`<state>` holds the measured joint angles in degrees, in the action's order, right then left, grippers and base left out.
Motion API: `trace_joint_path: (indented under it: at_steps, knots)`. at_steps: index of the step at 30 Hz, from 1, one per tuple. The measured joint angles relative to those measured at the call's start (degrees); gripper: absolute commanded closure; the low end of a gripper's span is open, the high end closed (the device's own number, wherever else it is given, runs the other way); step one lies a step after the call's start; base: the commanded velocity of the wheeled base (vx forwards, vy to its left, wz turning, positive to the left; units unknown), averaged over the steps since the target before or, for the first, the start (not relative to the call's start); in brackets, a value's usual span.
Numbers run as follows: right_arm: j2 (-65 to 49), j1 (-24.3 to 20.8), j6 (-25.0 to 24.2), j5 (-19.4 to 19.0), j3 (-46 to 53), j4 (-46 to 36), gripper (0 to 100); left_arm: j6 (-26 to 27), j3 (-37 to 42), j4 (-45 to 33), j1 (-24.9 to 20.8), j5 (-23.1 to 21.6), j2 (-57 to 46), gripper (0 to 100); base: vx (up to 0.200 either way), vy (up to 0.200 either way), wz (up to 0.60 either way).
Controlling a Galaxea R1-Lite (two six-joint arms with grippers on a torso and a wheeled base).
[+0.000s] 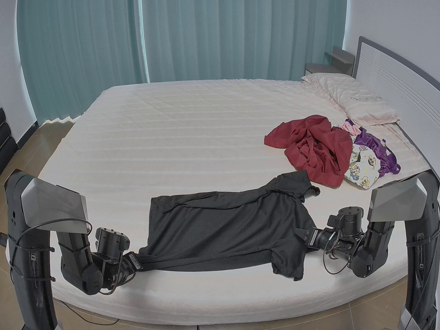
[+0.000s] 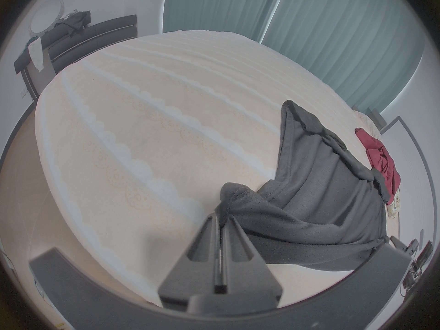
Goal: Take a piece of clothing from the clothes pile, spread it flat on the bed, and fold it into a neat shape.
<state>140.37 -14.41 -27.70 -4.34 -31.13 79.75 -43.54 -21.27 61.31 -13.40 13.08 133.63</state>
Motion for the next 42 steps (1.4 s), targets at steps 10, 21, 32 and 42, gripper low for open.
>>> trace_joint_path:
  at_steps: [10, 21, 32, 42]
  knots:
    - [-6.17, 3.12, -2.65, -6.88, 10.58, 1.16, 0, -0.11, 0.22, 0.09, 0.04, -0.04, 0.51, 100, 0.0, 0.0, 0.0]
    - [-6.06, -3.28, -4.62, -13.2, 23.31, 9.25, 0, -0.2, 0.59, 0.11, -0.11, -0.24, 0.02, 100, 0.0, 0.0, 0.0]
    - [-0.77, -7.03, -4.51, -10.05, 18.71, 8.96, 100, -0.22, 0.88, 0.11, -0.29, -0.28, -1.02, 100, 0.0, 0.0, 0.0]
    - [-2.47, -5.46, -1.43, -8.79, 22.24, 7.73, 100, 0.05, 1.82, 0.13, -0.4, -0.44, -2.07, 100, 0.0, 0.0, 0.0]
